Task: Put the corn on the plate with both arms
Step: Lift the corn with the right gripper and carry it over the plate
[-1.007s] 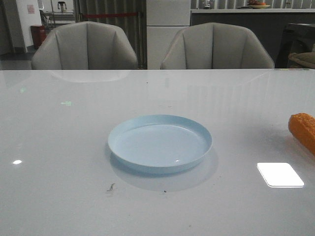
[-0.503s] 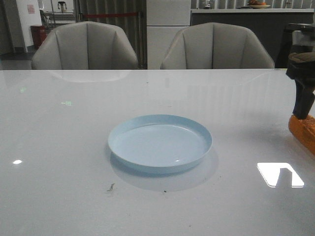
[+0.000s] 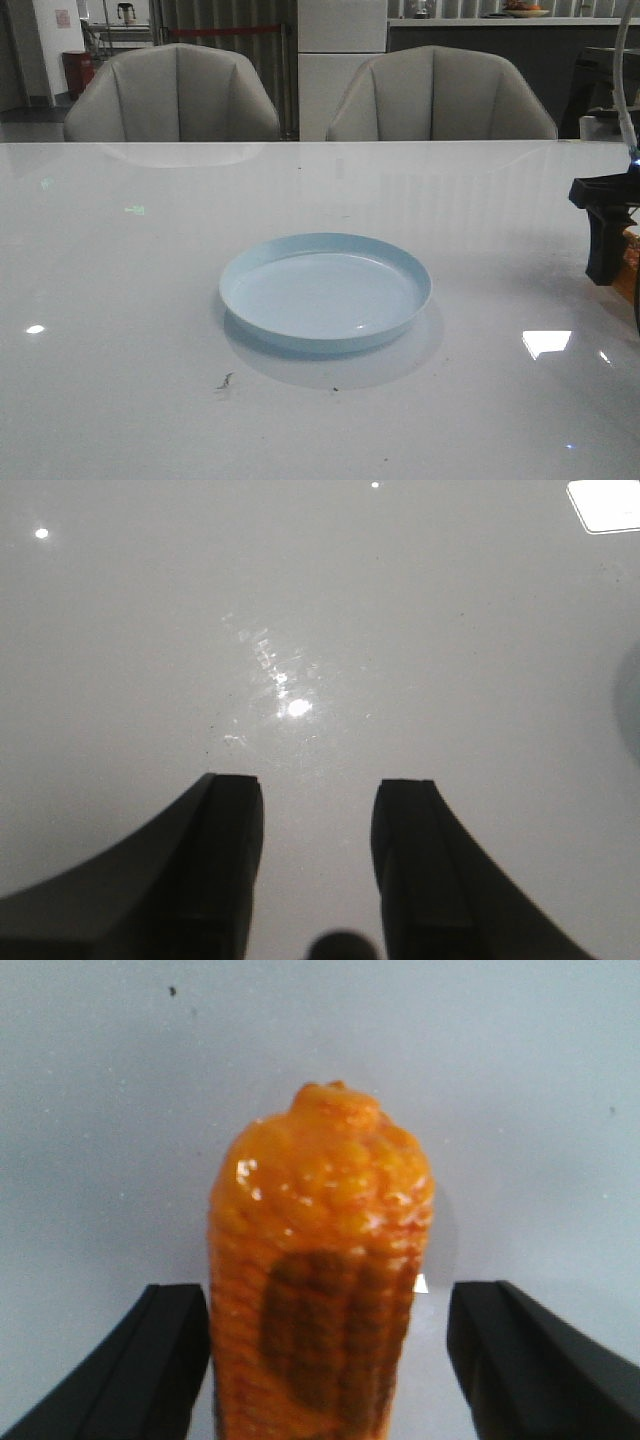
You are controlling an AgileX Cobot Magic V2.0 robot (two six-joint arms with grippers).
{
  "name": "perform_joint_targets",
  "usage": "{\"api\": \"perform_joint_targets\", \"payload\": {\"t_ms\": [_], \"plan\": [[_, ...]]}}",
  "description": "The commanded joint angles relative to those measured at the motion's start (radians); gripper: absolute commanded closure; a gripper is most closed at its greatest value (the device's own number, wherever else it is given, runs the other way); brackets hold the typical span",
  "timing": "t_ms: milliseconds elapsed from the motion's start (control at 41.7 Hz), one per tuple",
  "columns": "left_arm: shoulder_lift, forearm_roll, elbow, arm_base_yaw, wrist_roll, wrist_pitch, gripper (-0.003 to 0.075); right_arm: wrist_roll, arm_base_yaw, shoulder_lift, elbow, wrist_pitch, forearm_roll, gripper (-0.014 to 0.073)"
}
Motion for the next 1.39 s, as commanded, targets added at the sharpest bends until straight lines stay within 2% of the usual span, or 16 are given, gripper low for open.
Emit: {"api": "perform_joint_targets", "payload": {"t_ms": [0, 240, 288, 480, 599, 839, 1007, 1367], "plan": [[-0.014, -0.017, -0.030, 0.001, 0.001, -0.069, 0.0391, -0.001, -0.005, -0.051, -0.030, -0.021, -0.001, -0.0003], [-0.014, -0.017, -0.030, 0.001, 0.001, -0.069, 0.0391, -0.001, -0.005, -0.051, -0.030, -0.020, -0.001, 0.0008], [-0.014, -0.017, -0.030, 0.001, 0.001, -0.069, 0.0391, -0.001, -0.005, -0.051, -0.030, -0.020, -0.001, 0.0039], [-0.014, -0.017, -0.030, 0.001, 0.001, -0.069, 0.0391, -0.001, -0.005, -0.051, -0.030, -0.017, -0.001, 0.0255], [-0.014, -0.017, -0.030, 0.001, 0.001, -0.069, 0.0391, -0.001, -0.005, -0.051, -0.030, -0.017, -0.001, 0.0312], [-0.014, -0.017, -0.030, 0.001, 0.001, -0.069, 0.0392, -0.009, -0.003, -0.051, -0.056, 0.022, 0.086, 0.0310], [-0.014, -0.017, -0.030, 0.001, 0.001, -0.069, 0.0391, -0.043, 0.036, -0.051, -0.163, 0.086, 0.168, 0.0310], [-0.014, -0.017, -0.028, 0.001, 0.001, -0.069, 0.0391, -0.061, 0.298, -0.051, -0.355, 0.113, 0.192, 0.0310]]}}
